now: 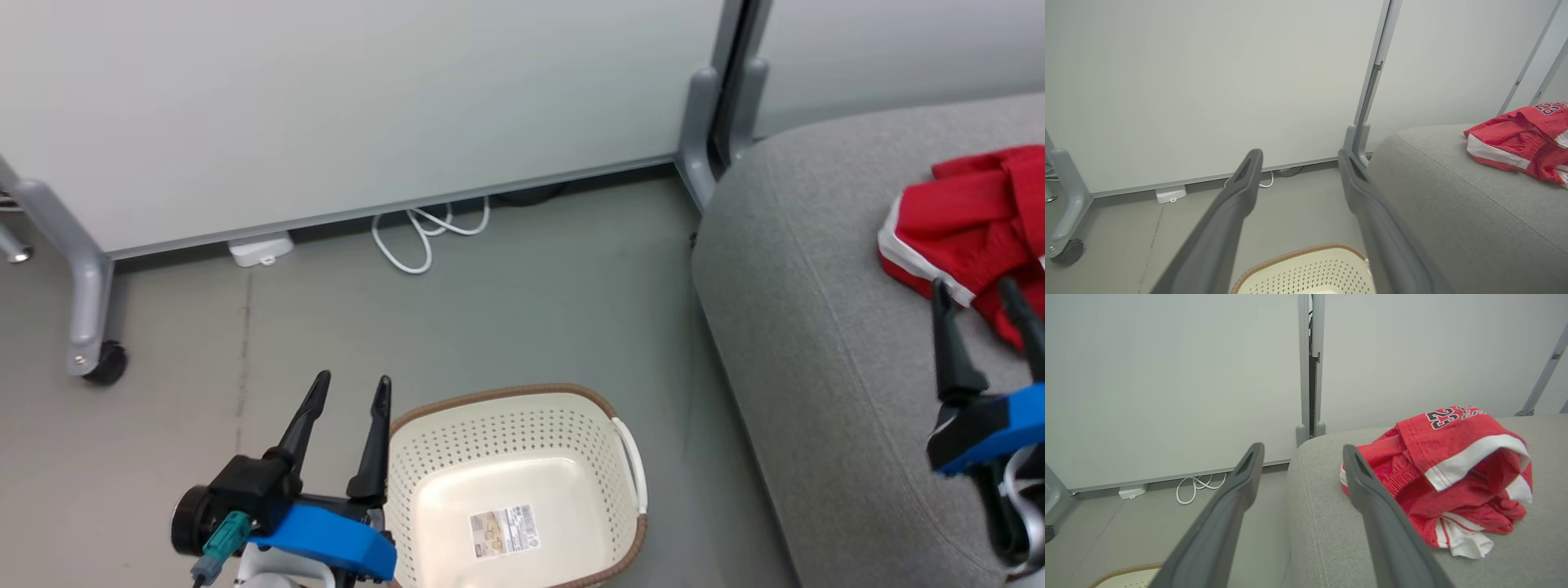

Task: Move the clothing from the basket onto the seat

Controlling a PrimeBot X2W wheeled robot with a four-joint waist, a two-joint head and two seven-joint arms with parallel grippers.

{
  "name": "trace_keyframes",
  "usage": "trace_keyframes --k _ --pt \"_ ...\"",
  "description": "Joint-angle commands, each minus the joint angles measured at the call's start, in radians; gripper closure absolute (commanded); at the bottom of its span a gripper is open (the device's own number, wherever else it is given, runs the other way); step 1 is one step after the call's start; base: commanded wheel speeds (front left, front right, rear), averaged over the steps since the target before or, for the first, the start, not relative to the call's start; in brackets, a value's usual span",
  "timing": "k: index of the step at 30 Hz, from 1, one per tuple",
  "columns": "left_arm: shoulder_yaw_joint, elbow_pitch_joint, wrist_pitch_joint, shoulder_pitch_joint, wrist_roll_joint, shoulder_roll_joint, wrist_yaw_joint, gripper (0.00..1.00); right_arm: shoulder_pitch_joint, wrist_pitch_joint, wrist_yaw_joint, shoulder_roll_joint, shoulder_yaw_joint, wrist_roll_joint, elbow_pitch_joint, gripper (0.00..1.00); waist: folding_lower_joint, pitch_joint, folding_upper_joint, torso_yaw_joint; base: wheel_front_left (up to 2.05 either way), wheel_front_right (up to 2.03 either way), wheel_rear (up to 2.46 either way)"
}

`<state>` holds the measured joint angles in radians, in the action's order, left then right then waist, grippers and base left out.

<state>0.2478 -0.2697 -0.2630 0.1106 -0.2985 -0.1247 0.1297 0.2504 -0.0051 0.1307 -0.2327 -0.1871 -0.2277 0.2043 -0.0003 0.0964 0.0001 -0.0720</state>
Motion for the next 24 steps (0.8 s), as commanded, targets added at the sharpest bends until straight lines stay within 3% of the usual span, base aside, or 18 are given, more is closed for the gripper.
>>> trace_keyframes --k 1,9,24 --pt "-0.023 -0.006 -0.003 -0.017 -0.005 0.003 0.001 0.0 -0.052 0.002 0.0 0.03 0.01 0.018 -0.046 0.0 0.0003 -0.03 -0.0001 0.039 0.0 0.0 0.0" --pt "-0.072 -0.035 -0.003 -0.044 -0.024 0.013 0.001 0.0 -0.181 0.007 0.0 0.116 0.038 0.042 -0.139 0.0 0.0003 -0.064 -0.0001 0.096 0.0 0.0 0.0" --pt "-0.108 -0.118 -0.003 -0.058 -0.039 0.022 0.001 0.0 -0.267 -0.004 0.0 0.175 0.093 0.024 -0.112 0.0 0.0003 -0.104 -0.0001 0.139 0.0 0.0 0.0"
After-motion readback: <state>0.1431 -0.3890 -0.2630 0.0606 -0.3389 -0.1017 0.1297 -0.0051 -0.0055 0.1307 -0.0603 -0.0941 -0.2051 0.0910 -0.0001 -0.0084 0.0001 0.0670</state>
